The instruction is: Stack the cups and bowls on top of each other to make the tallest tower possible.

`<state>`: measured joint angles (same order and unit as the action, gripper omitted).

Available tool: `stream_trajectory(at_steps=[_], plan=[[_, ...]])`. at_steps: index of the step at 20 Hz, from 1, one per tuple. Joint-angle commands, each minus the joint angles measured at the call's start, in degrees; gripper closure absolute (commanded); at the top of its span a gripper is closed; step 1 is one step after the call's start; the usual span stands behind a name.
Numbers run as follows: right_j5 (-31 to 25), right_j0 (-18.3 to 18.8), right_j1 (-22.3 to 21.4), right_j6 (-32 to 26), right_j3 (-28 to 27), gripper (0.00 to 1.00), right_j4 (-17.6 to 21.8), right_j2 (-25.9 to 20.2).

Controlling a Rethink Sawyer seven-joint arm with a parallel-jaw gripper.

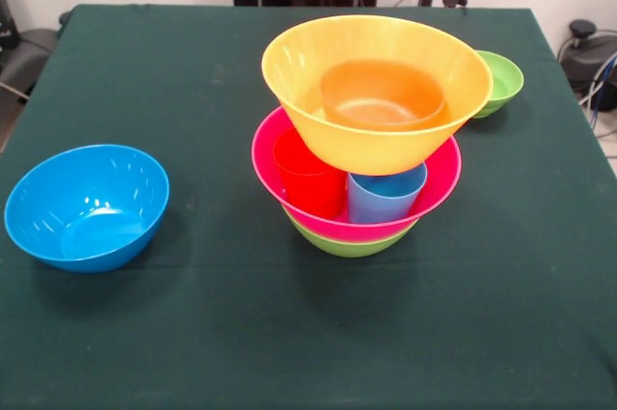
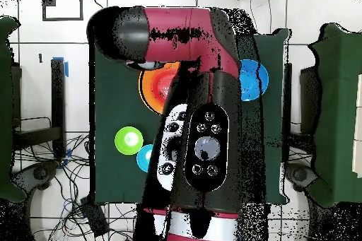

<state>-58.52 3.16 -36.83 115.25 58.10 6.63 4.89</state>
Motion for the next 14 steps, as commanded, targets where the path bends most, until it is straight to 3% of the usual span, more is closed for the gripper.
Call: stream_trajectory(at_steps=[1, 9, 14], plan=[[-4.64, 3.09, -1.37, -14.2, 2.7, 0.0, 1.75, -6.57], [-11.31, 3.15, -4.83, -13.08, 1.16, 0.0, 1.72, -6.49], [-12.57, 4.87, -2.54, -14.76, -2.34, 0.0, 2.14, -8.44]])
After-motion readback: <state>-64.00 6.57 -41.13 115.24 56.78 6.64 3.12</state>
